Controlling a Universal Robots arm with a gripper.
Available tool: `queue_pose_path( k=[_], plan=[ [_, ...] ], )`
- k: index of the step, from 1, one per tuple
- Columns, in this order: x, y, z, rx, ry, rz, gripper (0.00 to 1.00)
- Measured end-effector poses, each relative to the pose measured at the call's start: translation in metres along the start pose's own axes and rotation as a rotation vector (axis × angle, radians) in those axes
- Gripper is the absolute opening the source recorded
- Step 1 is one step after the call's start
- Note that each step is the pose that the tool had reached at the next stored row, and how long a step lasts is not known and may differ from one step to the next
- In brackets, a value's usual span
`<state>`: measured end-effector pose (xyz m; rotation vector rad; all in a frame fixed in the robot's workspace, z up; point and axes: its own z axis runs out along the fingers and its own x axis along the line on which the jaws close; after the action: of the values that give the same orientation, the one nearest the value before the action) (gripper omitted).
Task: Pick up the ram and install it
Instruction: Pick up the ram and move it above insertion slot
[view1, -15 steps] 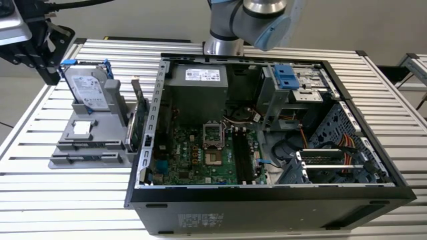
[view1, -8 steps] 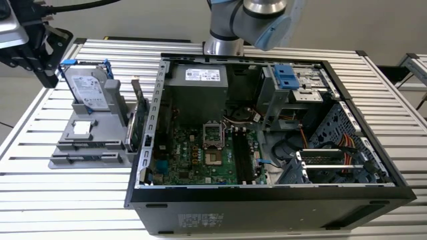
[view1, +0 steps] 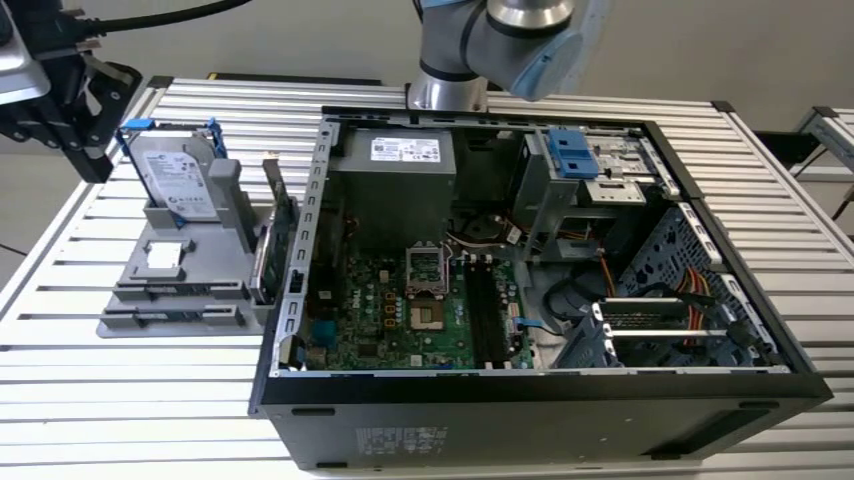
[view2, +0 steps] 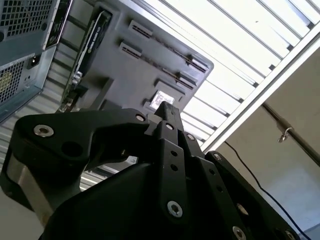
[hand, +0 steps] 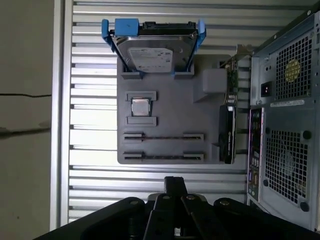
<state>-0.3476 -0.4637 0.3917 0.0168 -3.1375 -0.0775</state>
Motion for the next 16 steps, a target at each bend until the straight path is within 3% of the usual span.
queue_pose_path(
  k=[7,16],
  plan=[
    [-0.0004,-0.0060,-0.0003,0.0001,0.0001,0.000,0.00],
    [-0.0005,-0.0066,-0.0003,0.0000,0.0000,0.000,0.00]
  ],
)
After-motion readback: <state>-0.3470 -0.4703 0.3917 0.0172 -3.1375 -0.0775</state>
